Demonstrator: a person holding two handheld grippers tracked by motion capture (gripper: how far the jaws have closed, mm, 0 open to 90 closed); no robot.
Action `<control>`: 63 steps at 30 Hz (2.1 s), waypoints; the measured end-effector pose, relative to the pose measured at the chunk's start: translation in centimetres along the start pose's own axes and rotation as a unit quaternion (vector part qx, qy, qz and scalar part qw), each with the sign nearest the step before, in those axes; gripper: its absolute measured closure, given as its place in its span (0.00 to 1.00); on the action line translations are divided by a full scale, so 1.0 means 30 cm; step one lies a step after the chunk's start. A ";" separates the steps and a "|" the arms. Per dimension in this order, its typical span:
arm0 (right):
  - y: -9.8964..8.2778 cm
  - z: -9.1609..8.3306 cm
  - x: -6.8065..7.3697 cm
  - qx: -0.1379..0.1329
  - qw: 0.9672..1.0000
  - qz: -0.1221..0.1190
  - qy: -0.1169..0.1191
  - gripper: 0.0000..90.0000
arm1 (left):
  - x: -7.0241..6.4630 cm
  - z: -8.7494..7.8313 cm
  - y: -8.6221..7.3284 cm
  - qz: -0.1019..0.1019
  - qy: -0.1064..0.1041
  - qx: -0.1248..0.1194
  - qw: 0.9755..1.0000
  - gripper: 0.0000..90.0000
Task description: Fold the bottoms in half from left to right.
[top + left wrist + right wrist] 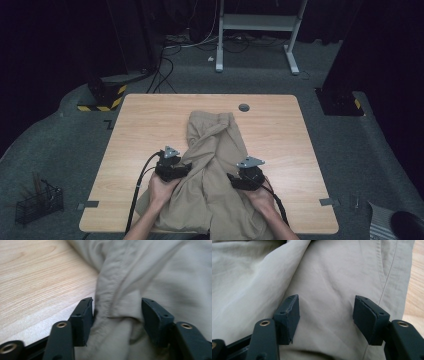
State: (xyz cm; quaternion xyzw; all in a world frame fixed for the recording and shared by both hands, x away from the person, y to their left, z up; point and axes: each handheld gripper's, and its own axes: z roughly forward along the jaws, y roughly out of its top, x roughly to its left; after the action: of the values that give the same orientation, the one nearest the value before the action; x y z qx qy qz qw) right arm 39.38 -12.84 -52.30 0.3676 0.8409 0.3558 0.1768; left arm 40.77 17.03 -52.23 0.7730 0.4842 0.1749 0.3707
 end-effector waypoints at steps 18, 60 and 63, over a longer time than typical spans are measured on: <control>0.102 0.114 -0.045 -0.002 0.999 0.037 -0.039 0.42 | 0.089 -0.021 0.122 -0.036 -0.040 -0.034 0.998 0.95; 0.077 0.086 -0.029 0.001 0.999 0.039 -0.030 0.42 | 0.135 -0.023 -0.019 -0.001 0.081 -0.016 0.997 0.68; 0.101 0.112 -0.039 0.002 0.998 0.050 -0.038 0.42 | 0.167 -0.007 0.003 -0.017 0.074 -0.015 0.997 0.85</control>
State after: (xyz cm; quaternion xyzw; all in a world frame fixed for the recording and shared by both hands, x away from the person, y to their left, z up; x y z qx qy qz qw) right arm 43.52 -10.68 -52.36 0.4225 0.8149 0.3481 0.1905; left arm 43.05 21.51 -52.47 0.7441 0.5205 0.2324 0.3483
